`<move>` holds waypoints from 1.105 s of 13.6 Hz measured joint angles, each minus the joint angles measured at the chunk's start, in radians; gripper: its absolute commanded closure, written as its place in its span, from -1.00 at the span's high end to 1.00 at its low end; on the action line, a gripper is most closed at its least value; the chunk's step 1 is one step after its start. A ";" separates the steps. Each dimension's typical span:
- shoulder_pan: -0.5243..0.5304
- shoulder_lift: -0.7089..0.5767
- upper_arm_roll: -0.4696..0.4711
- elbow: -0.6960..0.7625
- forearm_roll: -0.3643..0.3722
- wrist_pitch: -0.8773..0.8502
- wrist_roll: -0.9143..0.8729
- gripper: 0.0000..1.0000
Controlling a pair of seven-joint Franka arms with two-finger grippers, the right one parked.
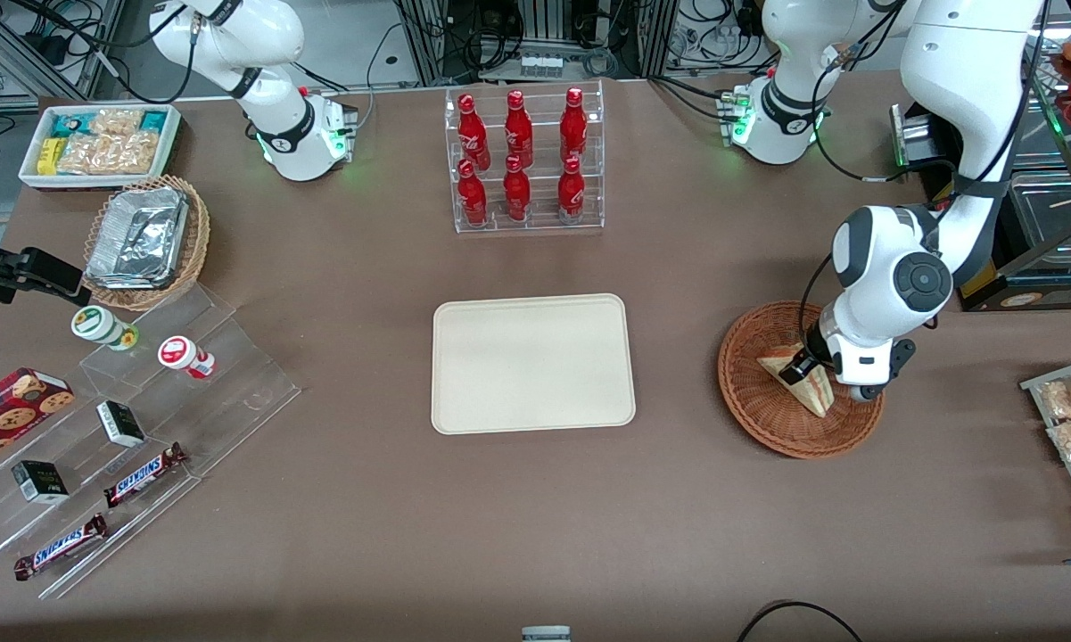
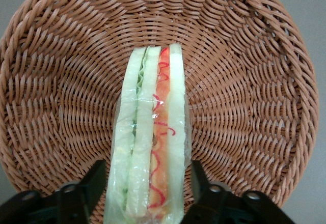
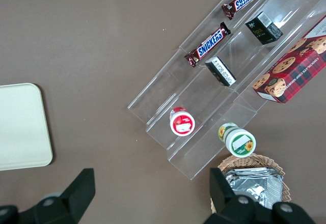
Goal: Place sandwich from basket to tray
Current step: 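Lift the sandwich and carry it toward the cream tray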
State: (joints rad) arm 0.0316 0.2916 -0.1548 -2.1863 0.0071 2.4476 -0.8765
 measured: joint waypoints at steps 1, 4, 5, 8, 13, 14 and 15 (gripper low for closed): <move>0.000 -0.002 0.000 0.001 0.000 -0.005 0.000 -1.00; 0.000 -0.030 -0.001 0.021 0.000 -0.080 0.000 -1.00; -0.002 -0.045 -0.004 0.040 0.000 -0.124 0.000 -1.00; -0.019 -0.074 -0.029 0.141 0.000 -0.276 0.016 -1.00; -0.115 -0.058 -0.038 0.305 -0.001 -0.463 0.193 -1.00; -0.152 -0.040 -0.039 0.323 -0.001 -0.464 0.210 -1.00; -0.189 -0.017 -0.040 0.343 -0.001 -0.463 0.216 -1.00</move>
State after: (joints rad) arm -0.1572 0.2742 -0.1948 -1.8431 0.0059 1.9841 -0.6601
